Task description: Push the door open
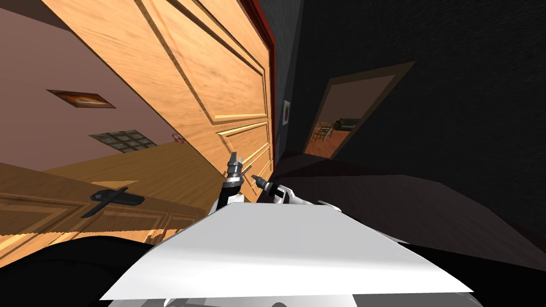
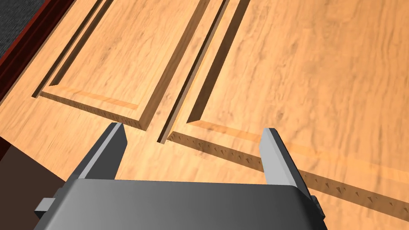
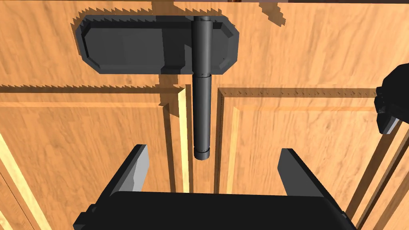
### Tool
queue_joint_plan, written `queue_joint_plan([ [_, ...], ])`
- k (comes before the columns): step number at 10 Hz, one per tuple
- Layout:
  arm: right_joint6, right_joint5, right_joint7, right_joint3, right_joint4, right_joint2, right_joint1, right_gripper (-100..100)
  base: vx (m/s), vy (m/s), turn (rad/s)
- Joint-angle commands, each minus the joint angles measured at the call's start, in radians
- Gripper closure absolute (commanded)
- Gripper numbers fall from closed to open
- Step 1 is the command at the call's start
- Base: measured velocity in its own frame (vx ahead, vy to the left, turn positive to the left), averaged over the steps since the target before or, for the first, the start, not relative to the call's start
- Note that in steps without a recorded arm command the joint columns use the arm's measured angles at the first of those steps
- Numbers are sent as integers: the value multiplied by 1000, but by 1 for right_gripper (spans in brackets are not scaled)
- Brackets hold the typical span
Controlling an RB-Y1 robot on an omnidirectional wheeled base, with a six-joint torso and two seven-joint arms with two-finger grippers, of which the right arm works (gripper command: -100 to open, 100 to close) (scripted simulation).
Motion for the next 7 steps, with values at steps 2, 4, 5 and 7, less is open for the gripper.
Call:
queue_joint_plan([
  [2, -4, 2, 6, -9, 15, 12, 4, -100, 77, 156, 33],
  [4, -7, 4, 10, -16, 27, 20, 8, -100, 93, 164, 41],
  [5, -9, 5, 13, -20, 35, 26, 10, -100, 140, 172, 45],
  [7, -11, 6, 16, -26, 44, 33, 13, -100, 99, 158, 40],
])
